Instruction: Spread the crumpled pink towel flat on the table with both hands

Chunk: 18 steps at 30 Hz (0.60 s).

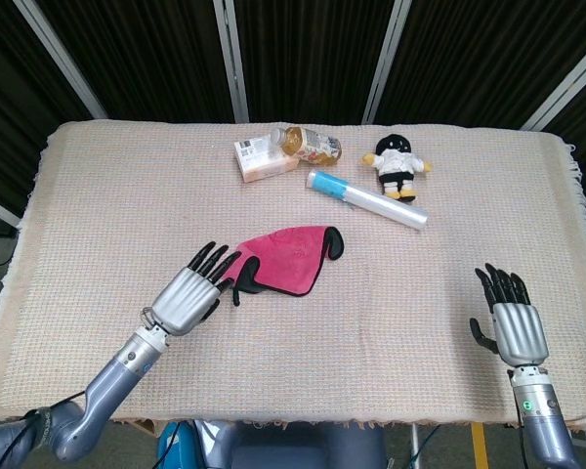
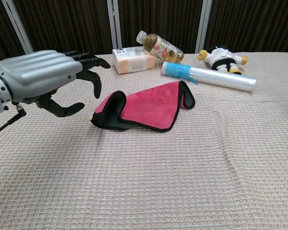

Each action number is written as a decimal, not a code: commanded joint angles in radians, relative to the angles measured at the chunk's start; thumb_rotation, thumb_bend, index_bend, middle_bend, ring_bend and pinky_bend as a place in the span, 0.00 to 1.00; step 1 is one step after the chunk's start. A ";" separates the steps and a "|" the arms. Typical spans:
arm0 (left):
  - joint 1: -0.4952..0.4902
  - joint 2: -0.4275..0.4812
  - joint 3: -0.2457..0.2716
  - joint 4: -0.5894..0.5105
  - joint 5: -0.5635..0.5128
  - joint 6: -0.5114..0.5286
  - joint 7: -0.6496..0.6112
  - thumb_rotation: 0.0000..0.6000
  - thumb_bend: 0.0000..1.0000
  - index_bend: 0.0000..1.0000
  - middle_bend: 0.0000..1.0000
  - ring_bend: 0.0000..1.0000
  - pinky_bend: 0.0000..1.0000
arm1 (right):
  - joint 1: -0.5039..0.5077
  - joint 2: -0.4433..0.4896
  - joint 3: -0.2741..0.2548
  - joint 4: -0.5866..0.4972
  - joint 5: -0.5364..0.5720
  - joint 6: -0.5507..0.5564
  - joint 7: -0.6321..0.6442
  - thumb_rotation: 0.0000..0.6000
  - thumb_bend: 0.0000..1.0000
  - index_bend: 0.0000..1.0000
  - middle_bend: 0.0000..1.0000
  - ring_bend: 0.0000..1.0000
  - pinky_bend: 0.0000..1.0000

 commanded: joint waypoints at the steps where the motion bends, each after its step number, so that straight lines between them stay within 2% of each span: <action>1: -0.041 -0.009 -0.012 -0.022 -0.075 -0.050 0.080 1.00 0.49 0.37 0.04 0.00 0.00 | 0.000 0.000 0.000 0.000 0.000 -0.001 0.001 1.00 0.41 0.00 0.00 0.00 0.00; 10: -0.096 -0.071 -0.004 -0.004 -0.170 -0.071 0.173 1.00 0.53 0.36 0.04 0.00 0.00 | 0.001 0.004 0.003 0.001 0.010 -0.007 0.016 1.00 0.41 0.00 0.00 0.00 0.00; 18: -0.122 -0.083 0.014 0.021 -0.233 -0.070 0.220 1.00 0.53 0.36 0.04 0.00 0.00 | 0.005 0.010 0.003 0.001 0.010 -0.017 0.031 1.00 0.41 0.00 0.00 0.00 0.00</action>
